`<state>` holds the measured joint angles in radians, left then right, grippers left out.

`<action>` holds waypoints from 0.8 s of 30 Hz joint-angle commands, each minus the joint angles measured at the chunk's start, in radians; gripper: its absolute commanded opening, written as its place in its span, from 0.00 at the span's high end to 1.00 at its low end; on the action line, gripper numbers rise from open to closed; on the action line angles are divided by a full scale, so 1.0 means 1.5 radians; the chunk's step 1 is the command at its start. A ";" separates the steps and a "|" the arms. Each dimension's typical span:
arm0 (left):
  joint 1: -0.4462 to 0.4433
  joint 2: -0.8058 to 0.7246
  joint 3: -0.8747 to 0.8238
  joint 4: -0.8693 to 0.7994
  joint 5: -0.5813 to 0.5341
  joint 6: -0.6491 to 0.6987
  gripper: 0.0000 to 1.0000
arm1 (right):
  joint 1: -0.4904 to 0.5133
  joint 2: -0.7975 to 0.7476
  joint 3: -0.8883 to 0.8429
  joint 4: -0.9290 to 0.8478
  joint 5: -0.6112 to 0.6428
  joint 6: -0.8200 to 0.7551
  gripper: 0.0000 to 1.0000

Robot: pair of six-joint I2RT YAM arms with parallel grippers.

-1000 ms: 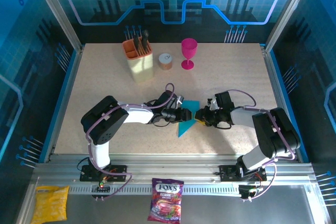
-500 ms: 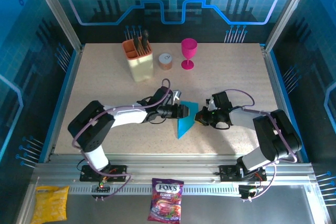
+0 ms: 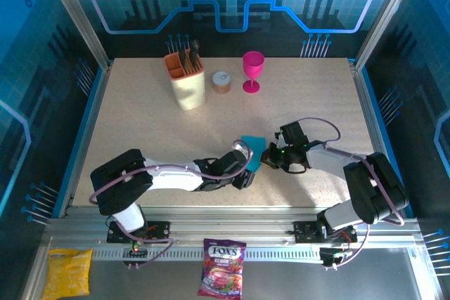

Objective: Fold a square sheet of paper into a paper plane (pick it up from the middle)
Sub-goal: Fold the wing for the fifth time at the center of the table.

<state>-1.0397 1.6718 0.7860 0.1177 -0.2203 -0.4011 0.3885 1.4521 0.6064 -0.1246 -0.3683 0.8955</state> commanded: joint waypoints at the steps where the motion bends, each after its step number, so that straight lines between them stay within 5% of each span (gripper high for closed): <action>1: -0.024 0.016 0.012 0.021 -0.087 0.051 0.47 | 0.013 -0.015 0.022 -0.030 0.014 0.008 1.00; 16: -0.048 0.072 0.058 0.016 -0.147 0.092 0.47 | 0.022 -0.019 0.029 -0.033 0.011 0.013 1.00; 24: -0.048 0.090 0.063 0.010 -0.149 0.097 0.63 | 0.027 -0.035 0.027 -0.039 0.007 0.019 1.00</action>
<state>-1.1072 1.7779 0.8574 0.1410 -0.4274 -0.2813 0.4095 1.4303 0.6285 -0.1642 -0.3447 0.9058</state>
